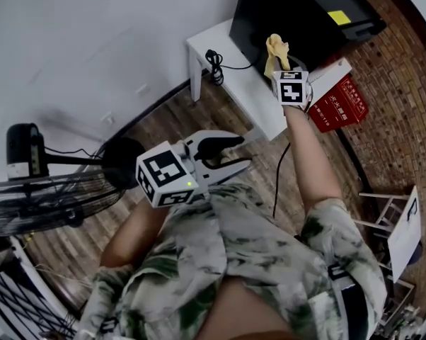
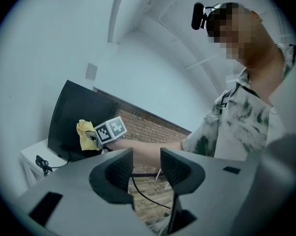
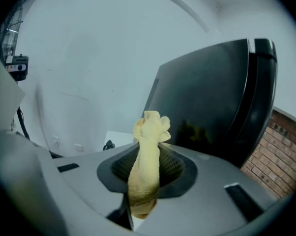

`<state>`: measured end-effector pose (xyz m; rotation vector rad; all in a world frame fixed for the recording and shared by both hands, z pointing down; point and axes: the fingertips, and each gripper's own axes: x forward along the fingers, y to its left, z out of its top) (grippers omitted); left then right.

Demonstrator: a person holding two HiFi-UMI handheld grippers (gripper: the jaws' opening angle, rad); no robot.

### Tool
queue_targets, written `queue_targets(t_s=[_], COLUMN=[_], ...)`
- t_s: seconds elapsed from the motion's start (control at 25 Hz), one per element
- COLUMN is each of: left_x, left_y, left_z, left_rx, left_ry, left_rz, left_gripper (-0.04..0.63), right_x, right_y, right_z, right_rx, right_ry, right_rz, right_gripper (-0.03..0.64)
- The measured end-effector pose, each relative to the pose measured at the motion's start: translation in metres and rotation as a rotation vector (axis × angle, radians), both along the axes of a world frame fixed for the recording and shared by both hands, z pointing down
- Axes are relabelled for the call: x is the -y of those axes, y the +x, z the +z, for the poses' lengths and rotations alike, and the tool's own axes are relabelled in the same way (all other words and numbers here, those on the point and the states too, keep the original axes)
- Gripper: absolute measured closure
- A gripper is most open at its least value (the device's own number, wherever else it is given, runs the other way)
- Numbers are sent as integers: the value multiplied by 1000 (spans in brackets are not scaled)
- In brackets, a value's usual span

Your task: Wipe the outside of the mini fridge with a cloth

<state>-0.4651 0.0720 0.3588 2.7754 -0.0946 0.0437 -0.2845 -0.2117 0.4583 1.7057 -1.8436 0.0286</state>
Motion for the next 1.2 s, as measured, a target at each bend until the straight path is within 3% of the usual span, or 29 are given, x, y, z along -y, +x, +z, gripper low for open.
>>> queue_targets(t_s=[0.24,0.52,0.76,1.04,1.2], left_x=[-4,-8,-5,1,4], left_y=[1,-3,-14,-22,-23], left_z=[-7,-11,-11,-6,-2], left_rx=[-22,-34,-37,-24,-13], left_ry=[16,21,17,7,-4], left_rz=[3,-29,-73,-106,-115], left_gripper=[430,430,430,430,430], right_x=[12,43,62,76,81], right_y=[-31,-27,-10,-7,-1], right_z=[-102,-194,-178,-110,-53], right_rx=[59,123,144,123,119], right_ry=[192,366,336,238,131], right_rz=[-45,10,92,124,145], right_gripper=[518,518,518,518,518])
